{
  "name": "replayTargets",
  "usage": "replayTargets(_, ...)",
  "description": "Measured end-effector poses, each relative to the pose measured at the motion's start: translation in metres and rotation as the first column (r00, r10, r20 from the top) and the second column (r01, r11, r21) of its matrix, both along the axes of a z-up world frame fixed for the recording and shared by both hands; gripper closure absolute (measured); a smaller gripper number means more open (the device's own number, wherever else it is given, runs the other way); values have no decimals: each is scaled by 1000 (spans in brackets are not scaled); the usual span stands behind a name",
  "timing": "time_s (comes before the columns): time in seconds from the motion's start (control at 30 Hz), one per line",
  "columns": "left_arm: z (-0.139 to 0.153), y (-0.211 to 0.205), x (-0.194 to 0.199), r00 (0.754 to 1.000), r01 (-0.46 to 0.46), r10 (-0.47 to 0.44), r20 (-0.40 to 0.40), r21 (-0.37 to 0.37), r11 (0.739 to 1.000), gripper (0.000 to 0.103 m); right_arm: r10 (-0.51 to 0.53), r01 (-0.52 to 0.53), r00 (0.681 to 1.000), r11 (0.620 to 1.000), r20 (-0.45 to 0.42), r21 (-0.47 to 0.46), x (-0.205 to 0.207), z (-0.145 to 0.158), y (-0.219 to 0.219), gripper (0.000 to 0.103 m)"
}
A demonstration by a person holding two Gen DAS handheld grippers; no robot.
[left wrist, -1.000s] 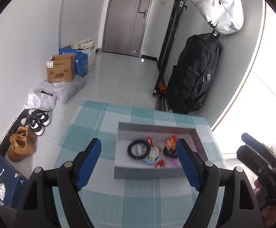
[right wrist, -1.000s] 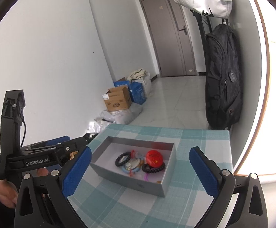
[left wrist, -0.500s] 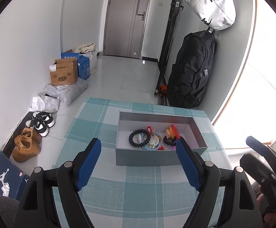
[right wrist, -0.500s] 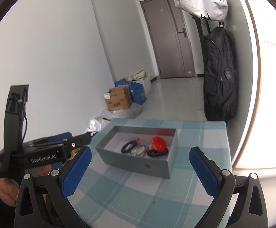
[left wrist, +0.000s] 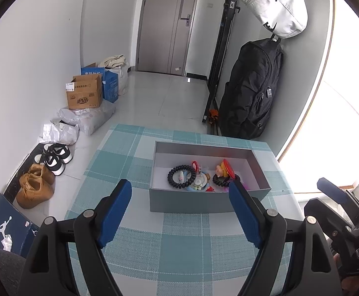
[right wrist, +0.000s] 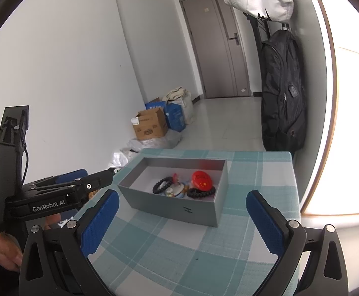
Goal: Organize jewelry
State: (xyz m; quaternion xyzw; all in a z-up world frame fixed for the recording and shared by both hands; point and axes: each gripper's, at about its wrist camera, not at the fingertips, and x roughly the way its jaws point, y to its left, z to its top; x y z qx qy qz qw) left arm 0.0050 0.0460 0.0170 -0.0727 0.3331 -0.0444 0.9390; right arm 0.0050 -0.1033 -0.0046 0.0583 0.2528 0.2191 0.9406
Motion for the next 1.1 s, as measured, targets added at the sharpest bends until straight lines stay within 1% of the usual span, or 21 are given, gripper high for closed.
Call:
replayTargets(0.27,-2,2,2,1000,-19,19,-15,0,1000,25,-1,1,1000,1000,-4,-1,0,0,0,0)
replayTargets(0.47,0,3,0,1000,-31,31,-2,-1,1000,25,3,-3,1000,1000,-9,-7,2,-2,0,0)
replayTargets(0.57,-1,3,1,999,-33,33,-14,2,999,25,4,-4,1000,1000,-11,-11,2,-3,1,0)
replayTargets(0.7,-3,2,3,999,-19,19,-34,-10,1000,25,4,-4,1000,1000,-15,-15,2,-4,1,0)
replayTargets(0.83,-2,0,2,1000,-12,12,-28,-6,1000,25,6,-6,1000,1000,-15,-16,2,-4,1,0)
replayTargets(1.1,-2,2,2,1000,-4,4,-29,-21,1000,25,9,-10,1000,1000,-17,-21,2,-5,3,0)
